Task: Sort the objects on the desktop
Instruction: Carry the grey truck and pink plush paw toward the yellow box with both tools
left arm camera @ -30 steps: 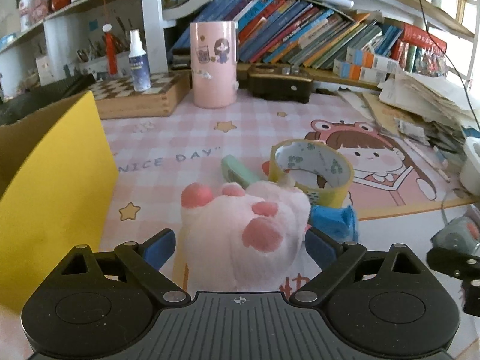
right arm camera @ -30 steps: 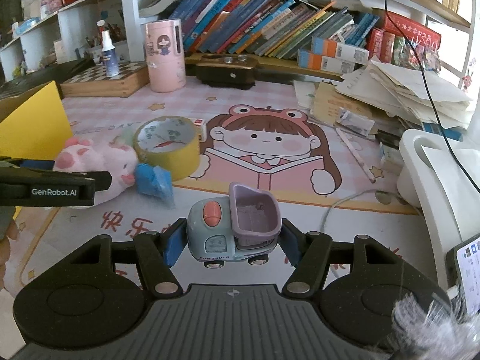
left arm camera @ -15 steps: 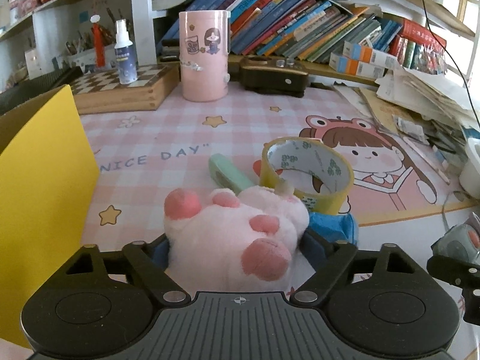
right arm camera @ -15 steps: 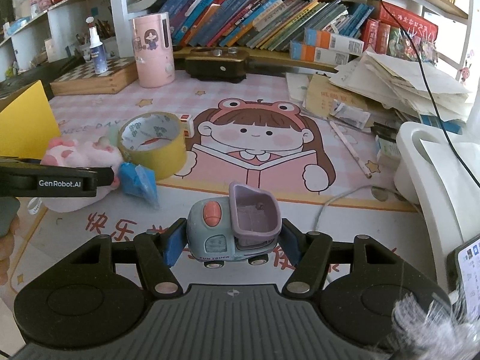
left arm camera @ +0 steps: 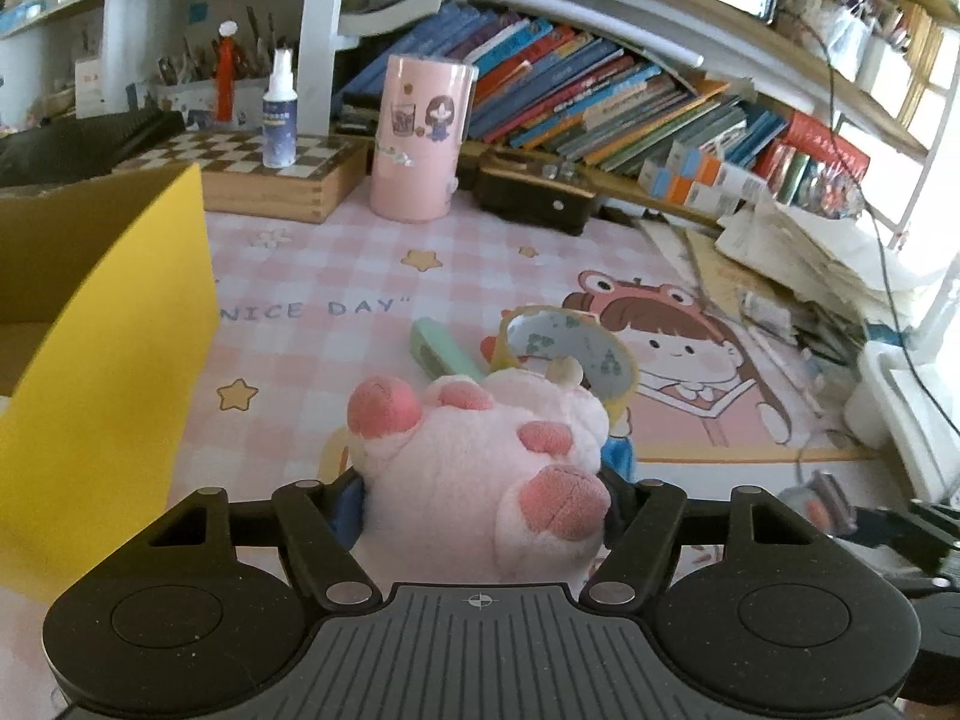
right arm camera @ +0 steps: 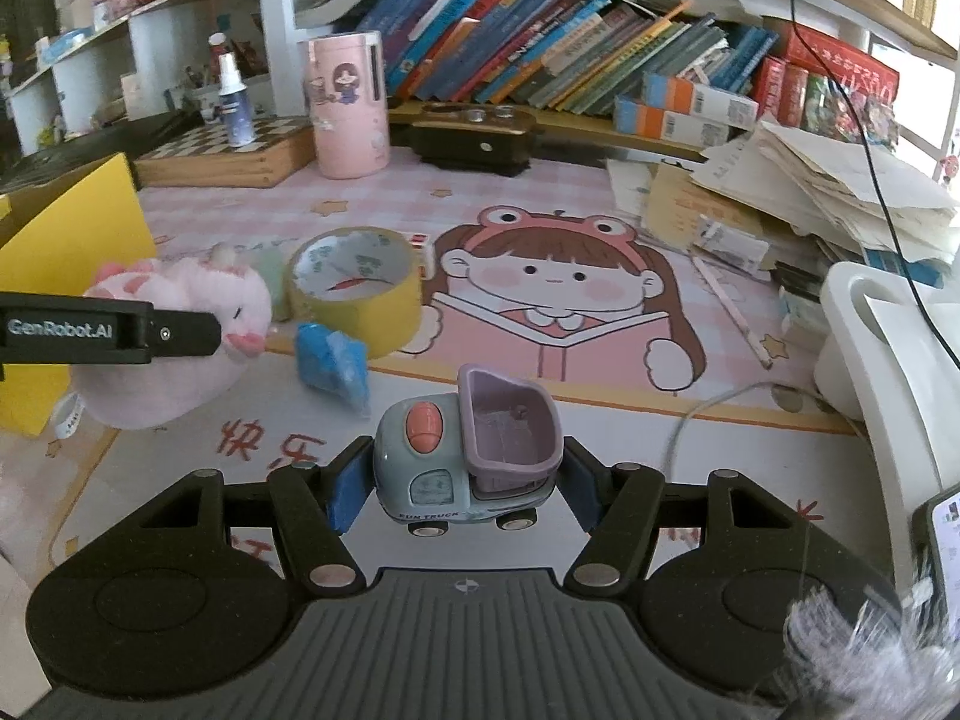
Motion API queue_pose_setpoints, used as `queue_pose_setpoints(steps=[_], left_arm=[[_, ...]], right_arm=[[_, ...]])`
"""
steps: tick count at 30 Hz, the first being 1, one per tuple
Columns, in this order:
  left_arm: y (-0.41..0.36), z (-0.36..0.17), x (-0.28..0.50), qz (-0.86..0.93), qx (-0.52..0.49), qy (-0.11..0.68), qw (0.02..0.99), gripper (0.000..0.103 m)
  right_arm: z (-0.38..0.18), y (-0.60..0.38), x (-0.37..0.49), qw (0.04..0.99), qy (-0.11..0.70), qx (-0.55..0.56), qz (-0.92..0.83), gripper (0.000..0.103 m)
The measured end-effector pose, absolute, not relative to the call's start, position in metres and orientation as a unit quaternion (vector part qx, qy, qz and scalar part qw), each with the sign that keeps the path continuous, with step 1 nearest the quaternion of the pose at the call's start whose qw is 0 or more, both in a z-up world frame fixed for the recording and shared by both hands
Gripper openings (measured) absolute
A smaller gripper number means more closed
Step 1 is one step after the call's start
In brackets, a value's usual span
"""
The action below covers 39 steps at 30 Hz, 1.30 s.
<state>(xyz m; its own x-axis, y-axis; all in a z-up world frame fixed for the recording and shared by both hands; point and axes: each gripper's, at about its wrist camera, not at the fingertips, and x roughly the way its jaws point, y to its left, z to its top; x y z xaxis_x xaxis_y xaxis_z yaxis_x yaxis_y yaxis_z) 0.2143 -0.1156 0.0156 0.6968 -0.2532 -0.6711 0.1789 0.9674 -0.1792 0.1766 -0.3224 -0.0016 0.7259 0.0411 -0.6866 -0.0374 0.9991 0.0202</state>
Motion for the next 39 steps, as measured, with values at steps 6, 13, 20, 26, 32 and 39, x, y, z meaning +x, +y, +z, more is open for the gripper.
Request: queue_pose_setpoints(steps=[6, 13, 20, 26, 32, 39], left_arm=[[-0.104, 0.021, 0.190, -0.120, -0.054, 0.365, 0.922, 0.070], [-0.080, 0.022, 0.165, -0.112, -0.060, 0.363, 0.923, 0.070], [-0.054, 0.026, 0.136, -0.110, -0.062, 0.353, 0.927, 0.070], [-0.027, 0.027, 0.106, -0.100, -0.052, 0.353, 0.929, 0.070], [0.008, 0.027, 0.073, -0.082, -0.049, 0.359, 0.928, 0.070], [0.046, 0.028, 0.045, -0.059, -0.051, 0.364, 0.928, 0.070]], right_arm=[[0.002, -0.306, 0.165, 0.930, 0.365, -0.003, 0.035, 0.062], [0.009, -0.282, 0.146, 0.932, 0.359, -0.014, 0.047, 0.062], [0.015, -0.252, 0.126, 0.932, 0.357, -0.022, 0.056, 0.062], [0.018, -0.220, 0.109, 0.929, 0.365, -0.018, 0.067, 0.062], [0.017, -0.183, 0.087, 0.924, 0.374, -0.017, 0.083, 0.062], [0.017, -0.140, 0.062, 0.920, 0.375, -0.022, 0.109, 0.062]])
